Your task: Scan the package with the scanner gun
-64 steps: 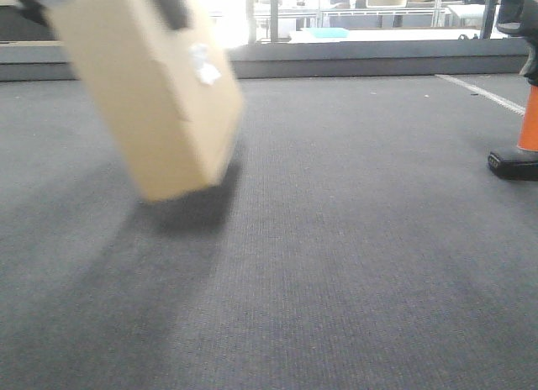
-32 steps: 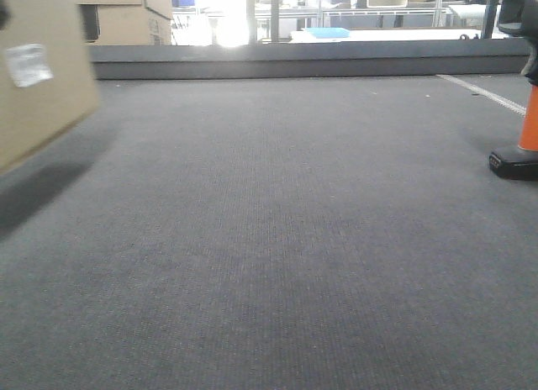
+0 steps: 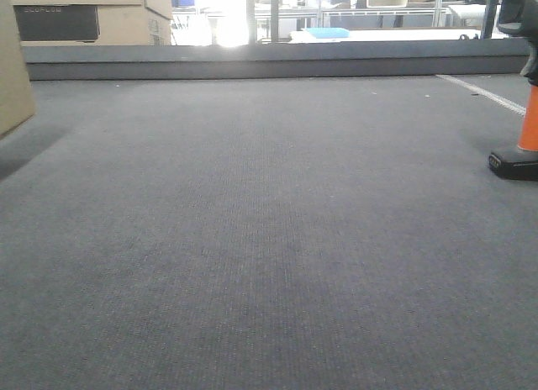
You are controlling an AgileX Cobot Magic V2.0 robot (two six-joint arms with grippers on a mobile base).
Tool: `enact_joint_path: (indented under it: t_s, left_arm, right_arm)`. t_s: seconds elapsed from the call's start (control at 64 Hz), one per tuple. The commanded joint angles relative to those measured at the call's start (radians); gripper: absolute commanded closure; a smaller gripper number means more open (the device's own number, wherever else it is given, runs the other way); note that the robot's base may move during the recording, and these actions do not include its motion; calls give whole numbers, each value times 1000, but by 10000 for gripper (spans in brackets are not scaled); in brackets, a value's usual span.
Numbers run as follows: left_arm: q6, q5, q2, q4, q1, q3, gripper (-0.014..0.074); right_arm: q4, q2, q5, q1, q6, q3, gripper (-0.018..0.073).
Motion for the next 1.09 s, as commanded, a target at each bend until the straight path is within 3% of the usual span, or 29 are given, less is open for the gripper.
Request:
enact_joint_path:
  t_s: [0.0, 0.078, 0.219, 0.375, 0.734, 0.828, 1.078]
  left_arm:
    - [29, -27, 4, -8, 1, 1, 707]
    - [29, -29, 13, -23, 8, 1, 707]
    - [49, -11, 36, -120, 69, 1, 707]
    - [125, 2, 47, -195, 113, 1, 707]
    - [127, 0, 47, -197, 113, 1, 694]
    - [127, 0, 47, -197, 113, 3, 596]
    - [127, -2, 47, -197, 113, 20, 182]
  right_arm:
    - [-4, -12, 5, 0, -2, 2, 720]
    - [-4, -12, 5, 0, -2, 2, 720]
    - [-4, -13, 27, 0, -2, 2, 720]
    - [-4, -13, 67, 0, -2, 2, 720]
    - [-4, -13, 69, 0, -2, 2, 720]
    - [-4, -13, 69, 0, -2, 2, 720]
    - [-4, -13, 69, 0, -2, 2, 720]
